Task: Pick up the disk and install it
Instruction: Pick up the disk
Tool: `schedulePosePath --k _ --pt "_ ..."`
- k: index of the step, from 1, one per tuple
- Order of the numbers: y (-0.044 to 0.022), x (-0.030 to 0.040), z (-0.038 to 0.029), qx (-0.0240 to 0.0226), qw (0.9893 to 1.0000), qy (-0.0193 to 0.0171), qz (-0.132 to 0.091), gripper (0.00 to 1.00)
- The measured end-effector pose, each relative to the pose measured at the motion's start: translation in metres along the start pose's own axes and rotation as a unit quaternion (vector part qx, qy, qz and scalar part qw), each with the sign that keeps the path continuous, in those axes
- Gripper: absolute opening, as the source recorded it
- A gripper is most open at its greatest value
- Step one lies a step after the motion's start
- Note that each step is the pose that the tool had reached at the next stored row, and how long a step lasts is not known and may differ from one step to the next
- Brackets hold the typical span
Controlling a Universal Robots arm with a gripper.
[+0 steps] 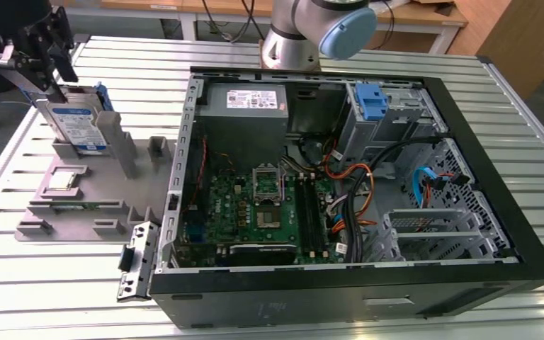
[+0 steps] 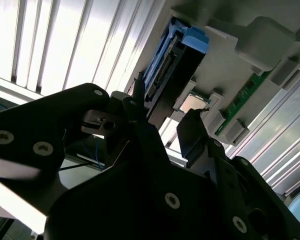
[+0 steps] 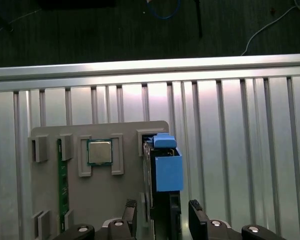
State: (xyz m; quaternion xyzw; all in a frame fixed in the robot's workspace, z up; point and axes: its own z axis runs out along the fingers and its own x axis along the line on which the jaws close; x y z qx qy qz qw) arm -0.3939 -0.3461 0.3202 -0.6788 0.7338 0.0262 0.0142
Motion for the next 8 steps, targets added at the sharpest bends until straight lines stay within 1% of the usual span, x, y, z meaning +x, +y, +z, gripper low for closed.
schedulePosePath --k 8 --pt "-0.0002 0.0006 0.0113 -0.0001 1.0000 0.0000 0.000 0.53"
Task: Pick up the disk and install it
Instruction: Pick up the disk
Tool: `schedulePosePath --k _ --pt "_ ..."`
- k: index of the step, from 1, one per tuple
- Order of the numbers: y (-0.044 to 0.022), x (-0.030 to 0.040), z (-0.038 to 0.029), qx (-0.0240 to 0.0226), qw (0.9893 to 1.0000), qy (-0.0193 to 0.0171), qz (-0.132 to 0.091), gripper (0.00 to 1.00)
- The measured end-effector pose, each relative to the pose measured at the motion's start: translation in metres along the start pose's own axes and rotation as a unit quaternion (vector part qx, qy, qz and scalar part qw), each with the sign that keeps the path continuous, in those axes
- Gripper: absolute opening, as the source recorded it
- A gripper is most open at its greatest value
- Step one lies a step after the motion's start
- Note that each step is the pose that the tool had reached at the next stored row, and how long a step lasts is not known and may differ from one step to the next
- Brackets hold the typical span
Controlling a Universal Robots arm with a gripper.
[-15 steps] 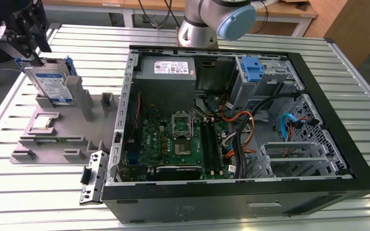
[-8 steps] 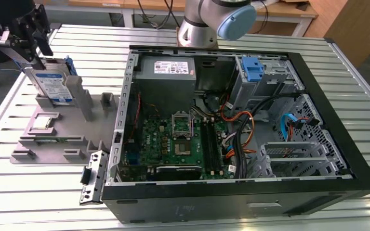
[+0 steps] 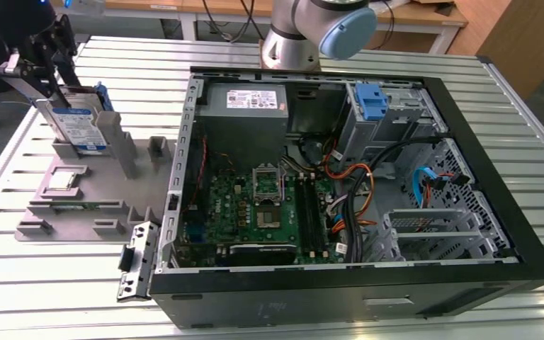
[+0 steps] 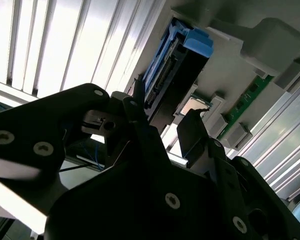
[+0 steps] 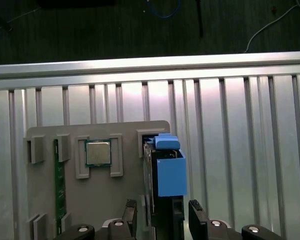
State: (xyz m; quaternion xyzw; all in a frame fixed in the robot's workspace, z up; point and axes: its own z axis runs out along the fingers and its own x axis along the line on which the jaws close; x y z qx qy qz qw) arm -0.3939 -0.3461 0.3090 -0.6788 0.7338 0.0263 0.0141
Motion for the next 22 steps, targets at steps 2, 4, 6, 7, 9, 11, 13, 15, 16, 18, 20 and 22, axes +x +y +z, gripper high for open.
schedulePosePath --k 2,4,6,7,9,11,13,15,16,18,20,22 --pt "0.0000 0.0001 0.0025 0.0000 1.0000 0.0000 0.000 0.53" --pt "-0.0001 0.0003 0.0046 0.0000 1.0000 0.0000 0.000 0.53" --pt "-0.0001 0.0003 0.0061 0.0000 1.0000 0.0000 0.000 0.53" --pt "-0.0001 0.0004 0.0066 0.0000 1.0000 0.0000 0.000 0.53" --pt "-0.0001 0.0004 0.0068 -0.0002 1.0000 0.0001 0.000 0.53" --pt "-0.0001 0.0004 0.0073 0.0000 1.0000 0.0000 0.000 0.53" --pt "-0.0001 0.0001 0.0078 0.0001 1.0000 -0.0001 0.000 0.53" --pt "0.0000 -0.0006 0.0080 0.0000 1.0000 0.0000 0.000 0.53" --pt "0.0000 -0.0010 0.0081 0.0001 1.0000 0.0000 0.000 0.53" --pt "0.0000 -0.0014 0.0083 0.0001 1.0000 0.0000 0.000 0.53" --pt "0.0000 -0.0021 0.0083 0.0000 1.0000 0.0000 0.000 0.53" --pt "0.0001 -0.0026 0.0084 0.0000 1.0000 0.0000 0.000 0.53"
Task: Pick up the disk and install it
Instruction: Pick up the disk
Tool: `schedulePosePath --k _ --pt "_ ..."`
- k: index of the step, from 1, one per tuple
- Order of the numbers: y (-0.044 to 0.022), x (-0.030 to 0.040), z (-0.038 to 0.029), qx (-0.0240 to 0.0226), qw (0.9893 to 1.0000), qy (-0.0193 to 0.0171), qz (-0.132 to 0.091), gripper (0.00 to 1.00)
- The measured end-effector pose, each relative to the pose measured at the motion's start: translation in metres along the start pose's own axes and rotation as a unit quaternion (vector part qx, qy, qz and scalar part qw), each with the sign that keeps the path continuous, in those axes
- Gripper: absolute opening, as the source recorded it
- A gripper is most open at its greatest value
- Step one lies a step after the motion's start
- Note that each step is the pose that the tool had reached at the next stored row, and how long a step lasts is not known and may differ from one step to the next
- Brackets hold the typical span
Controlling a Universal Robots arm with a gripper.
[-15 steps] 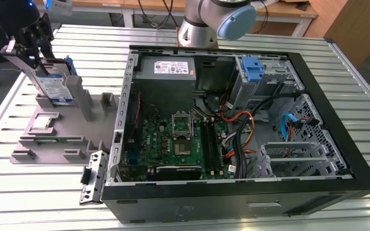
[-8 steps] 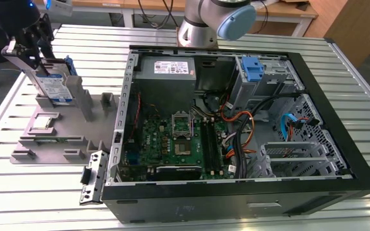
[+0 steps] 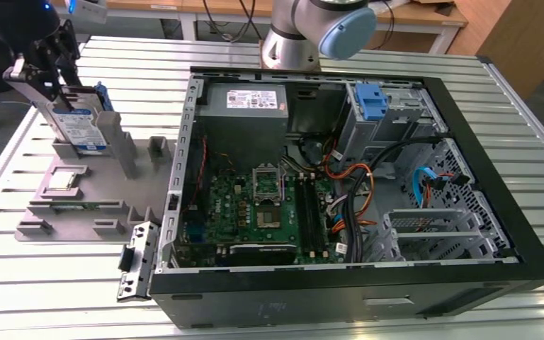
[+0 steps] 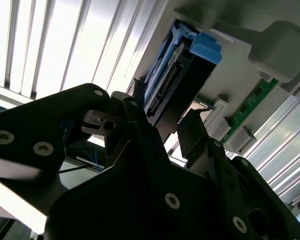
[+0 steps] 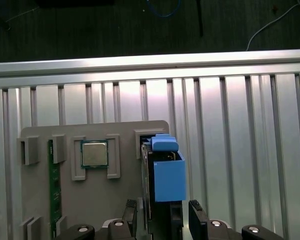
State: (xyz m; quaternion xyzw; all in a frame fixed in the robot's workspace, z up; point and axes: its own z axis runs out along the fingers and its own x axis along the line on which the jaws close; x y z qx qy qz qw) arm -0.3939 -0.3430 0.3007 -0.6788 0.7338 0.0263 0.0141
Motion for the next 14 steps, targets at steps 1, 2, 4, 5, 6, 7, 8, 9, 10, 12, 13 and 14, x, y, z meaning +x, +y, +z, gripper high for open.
schedulePosePath --k 1,2,4,5,6,7,8,9,10,12,13,14 --pt "0.0000 -0.0003 0.0001 0.0000 1.0000 0.0000 0.000 0.53" --pt "0.0000 -0.0006 0.0001 0.0000 1.0000 0.0000 0.000 0.53" --pt "0.0001 -0.0010 0.0002 0.0000 1.0000 0.0000 0.000 0.53" --pt "0.0001 -0.0012 0.0002 0.0000 1.0000 0.0000 0.000 0.53" --pt "0.0001 -0.0014 0.0003 0.0000 1.0000 0.0000 0.000 0.53" --pt "0.0001 -0.0018 0.0005 0.0000 1.0000 0.0000 0.000 0.53" --pt "0.0001 -0.0019 0.0005 0.0000 1.0000 0.0000 0.000 0.53" --pt "0.0001 -0.0019 0.0005 0.0000 1.0000 0.0000 0.000 0.53" --pt "0.0001 -0.0020 0.0009 0.0000 1.0000 0.0000 0.000 0.53" --pt "0.0001 -0.0020 0.0013 0.0000 1.0000 0.0000 0.000 0.53" --pt "0.0001 -0.0020 0.0013 0.0000 1.0000 0.0000 0.000 0.53" --pt "0.0001 -0.0021 0.0013 0.0000 1.0000 0.0000 0.000 0.53"
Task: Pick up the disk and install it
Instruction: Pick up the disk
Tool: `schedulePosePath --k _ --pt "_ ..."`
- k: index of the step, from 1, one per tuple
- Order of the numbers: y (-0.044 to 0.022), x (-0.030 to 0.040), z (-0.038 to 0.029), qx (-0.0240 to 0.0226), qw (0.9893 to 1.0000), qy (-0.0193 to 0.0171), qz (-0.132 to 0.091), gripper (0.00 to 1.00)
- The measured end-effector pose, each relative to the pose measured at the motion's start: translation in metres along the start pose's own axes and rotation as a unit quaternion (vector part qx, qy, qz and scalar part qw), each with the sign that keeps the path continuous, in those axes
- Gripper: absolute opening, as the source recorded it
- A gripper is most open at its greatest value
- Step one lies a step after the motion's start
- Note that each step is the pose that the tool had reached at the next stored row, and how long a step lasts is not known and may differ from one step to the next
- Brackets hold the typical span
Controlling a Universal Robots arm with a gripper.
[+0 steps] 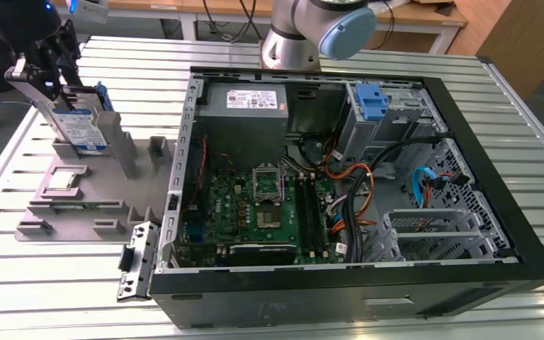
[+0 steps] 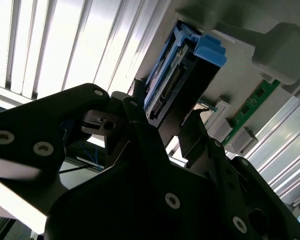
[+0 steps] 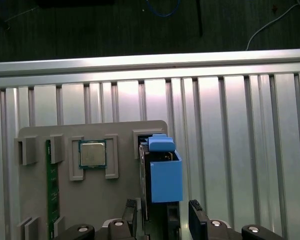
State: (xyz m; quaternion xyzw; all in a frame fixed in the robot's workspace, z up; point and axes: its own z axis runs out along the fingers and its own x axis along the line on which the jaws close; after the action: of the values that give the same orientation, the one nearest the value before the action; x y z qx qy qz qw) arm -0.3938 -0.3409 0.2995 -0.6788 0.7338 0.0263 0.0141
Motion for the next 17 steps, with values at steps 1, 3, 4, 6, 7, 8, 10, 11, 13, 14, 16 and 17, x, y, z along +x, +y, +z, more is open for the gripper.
schedulePosePath --k 1,3,4,6,7,8,10,11,13,14,16,17 --pt "0.0000 0.0000 0.0000 0.0000 1.0000 0.0000 0.000 0.53" --pt "0.0000 0.0000 0.0000 0.0000 1.0000 0.0000 0.000 0.53" --pt "0.0000 0.0000 0.0000 0.0000 1.0000 0.0000 0.000 0.53" --pt "0.0000 0.0000 0.0000 0.0000 1.0000 0.0000 0.000 0.53" --pt "0.0000 0.0000 0.0000 0.0000 1.0000 0.0000 0.000 0.52" --pt "0.0000 0.0000 0.0001 0.0000 1.0000 0.0000 0.000 0.52" --pt "0.0000 0.0000 0.0001 0.0000 1.0000 0.0000 0.000 0.45" --pt "0.0000 0.0000 0.0001 0.0000 1.0000 0.0000 0.000 0.45" --pt "0.0000 0.0000 0.0001 0.0000 1.0000 0.0000 0.000 0.45" --pt "0.0000 0.0000 0.0001 0.0000 1.0000 0.0000 0.000 0.45" --pt "0.0000 0.0000 0.0001 -0.0001 1.0000 0.0001 0.000 0.44" --pt "0.0000 0.0000 0.0001 -0.0001 1.0000 0.0000 0.000 0.36"
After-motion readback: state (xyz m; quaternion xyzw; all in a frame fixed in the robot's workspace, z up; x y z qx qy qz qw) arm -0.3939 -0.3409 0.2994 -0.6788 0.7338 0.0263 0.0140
